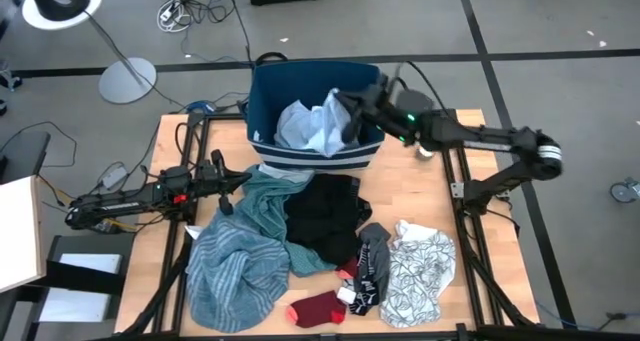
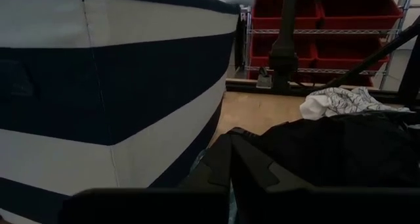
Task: Sort clothes
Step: Put the light blue shirt into the blue laundry bin, then put the white shirt into the blue laundry bin
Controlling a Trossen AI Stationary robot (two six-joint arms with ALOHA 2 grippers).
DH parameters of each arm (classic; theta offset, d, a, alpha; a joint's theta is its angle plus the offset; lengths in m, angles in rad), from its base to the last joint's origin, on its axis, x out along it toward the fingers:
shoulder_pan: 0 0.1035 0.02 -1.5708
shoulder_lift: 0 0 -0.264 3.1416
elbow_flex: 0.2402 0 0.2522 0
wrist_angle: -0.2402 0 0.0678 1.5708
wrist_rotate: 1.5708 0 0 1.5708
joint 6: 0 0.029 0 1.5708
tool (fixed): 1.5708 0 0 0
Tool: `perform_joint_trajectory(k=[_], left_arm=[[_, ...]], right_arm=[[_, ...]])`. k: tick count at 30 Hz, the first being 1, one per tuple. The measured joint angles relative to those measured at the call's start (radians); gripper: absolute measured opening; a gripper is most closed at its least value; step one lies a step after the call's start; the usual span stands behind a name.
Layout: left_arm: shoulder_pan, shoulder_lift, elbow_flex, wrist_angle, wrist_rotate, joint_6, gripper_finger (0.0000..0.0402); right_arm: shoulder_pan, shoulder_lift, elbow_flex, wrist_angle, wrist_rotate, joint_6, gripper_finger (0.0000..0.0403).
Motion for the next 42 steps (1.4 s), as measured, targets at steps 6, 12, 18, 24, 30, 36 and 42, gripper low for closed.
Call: perform_joint_trajectory(k=[6,12,18,24,30,36,42], left_arm=[[0.0,0.0,0.0,-0.004,0.0,0.0,0.0012],[0.0,0.0,0.0,-0.007,0.0,0.0,0.0012],[0.0,0.0,0.0,-0.008,0.0,0.0,0.0012],[0.0,0.0,0.0,-0.01,0.0,0.0,0.0012],[0.0,0.0,0.0,-0.009,0.0,0.0,0.0012],[0.0,0.0,0.0,-0.004,0.0,0.0,0.0012],[0.0,0.0,0.0,-0.005,0.0,0.0,0.0012]], right_arm=[[-0.087,0.147,0.101,-0.101,0.178,0.075,0.0002],[-0.105,0.179,0.223,-0.525,0.134,0.207,0.0022],[-0.064,0.152,0.353,-0.802,0.018,0.251,0.0062],[-0.017,0.101,0.458,-1.01,0.018,0.297,0.0107],[0.012,0.036,0.459,-1.227,0.014,0.399,0.0139],[0.105,-0.022,0.439,-1.567,0.006,0.674,0.0149],[0.333,-0.099,0.244,-1.634,0.022,0.988,0.0147]])
